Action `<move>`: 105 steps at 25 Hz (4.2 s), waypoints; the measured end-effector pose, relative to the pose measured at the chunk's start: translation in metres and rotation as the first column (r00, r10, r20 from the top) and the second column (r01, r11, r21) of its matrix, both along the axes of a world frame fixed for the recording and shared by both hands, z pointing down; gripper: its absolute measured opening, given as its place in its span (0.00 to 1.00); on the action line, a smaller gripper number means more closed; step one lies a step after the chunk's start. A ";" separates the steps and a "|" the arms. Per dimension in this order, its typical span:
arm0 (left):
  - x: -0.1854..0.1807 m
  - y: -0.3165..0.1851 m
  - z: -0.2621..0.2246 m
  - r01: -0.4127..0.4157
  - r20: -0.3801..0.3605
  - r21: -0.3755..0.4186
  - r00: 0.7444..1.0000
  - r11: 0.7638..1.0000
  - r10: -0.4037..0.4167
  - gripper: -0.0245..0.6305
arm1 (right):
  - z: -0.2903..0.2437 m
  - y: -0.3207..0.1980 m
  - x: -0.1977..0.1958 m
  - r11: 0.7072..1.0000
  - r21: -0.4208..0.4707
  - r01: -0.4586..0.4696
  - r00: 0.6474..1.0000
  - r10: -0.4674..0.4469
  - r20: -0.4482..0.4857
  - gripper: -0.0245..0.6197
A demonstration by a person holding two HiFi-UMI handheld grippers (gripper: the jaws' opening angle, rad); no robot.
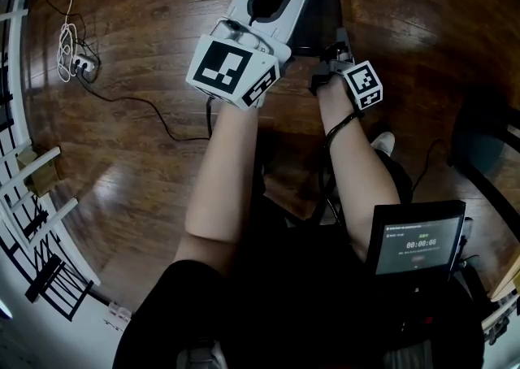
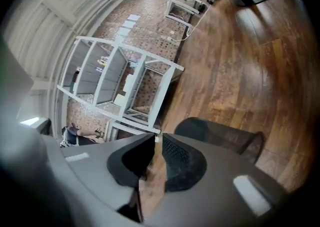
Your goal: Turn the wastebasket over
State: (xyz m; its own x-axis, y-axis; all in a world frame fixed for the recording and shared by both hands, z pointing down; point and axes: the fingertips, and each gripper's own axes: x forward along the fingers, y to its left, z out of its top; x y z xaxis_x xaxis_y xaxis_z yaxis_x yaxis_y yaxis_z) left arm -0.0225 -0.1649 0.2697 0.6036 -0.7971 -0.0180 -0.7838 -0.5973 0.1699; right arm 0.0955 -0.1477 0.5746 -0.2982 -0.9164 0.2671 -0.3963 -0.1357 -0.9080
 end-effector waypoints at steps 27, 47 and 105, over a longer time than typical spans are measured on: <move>-0.019 0.010 -0.013 0.012 -0.023 0.005 1.000 1.000 -0.011 0.04 | 0.075 0.067 -0.071 0.945 -0.326 0.038 0.977 0.034 0.210 0.37; -0.017 0.013 -0.017 0.026 -0.030 0.005 0.999 1.000 -0.026 0.04 | 0.074 0.037 -0.065 0.969 -0.222 0.110 0.959 -0.045 0.279 0.08; -0.050 0.009 -0.013 0.074 -0.057 0.025 0.996 0.997 -0.072 0.04 | 0.082 0.071 -0.101 0.052 -0.806 0.589 -0.766 -0.282 -0.578 0.08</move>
State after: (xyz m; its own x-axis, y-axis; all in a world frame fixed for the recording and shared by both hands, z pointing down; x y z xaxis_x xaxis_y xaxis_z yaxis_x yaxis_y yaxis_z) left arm -0.0727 -0.1557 0.2571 0.5413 -0.8377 -0.0727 -0.8150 -0.5440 0.1995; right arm -0.0052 -0.0767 0.6563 -0.2425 -0.2194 0.9450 -0.0101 0.9746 0.2237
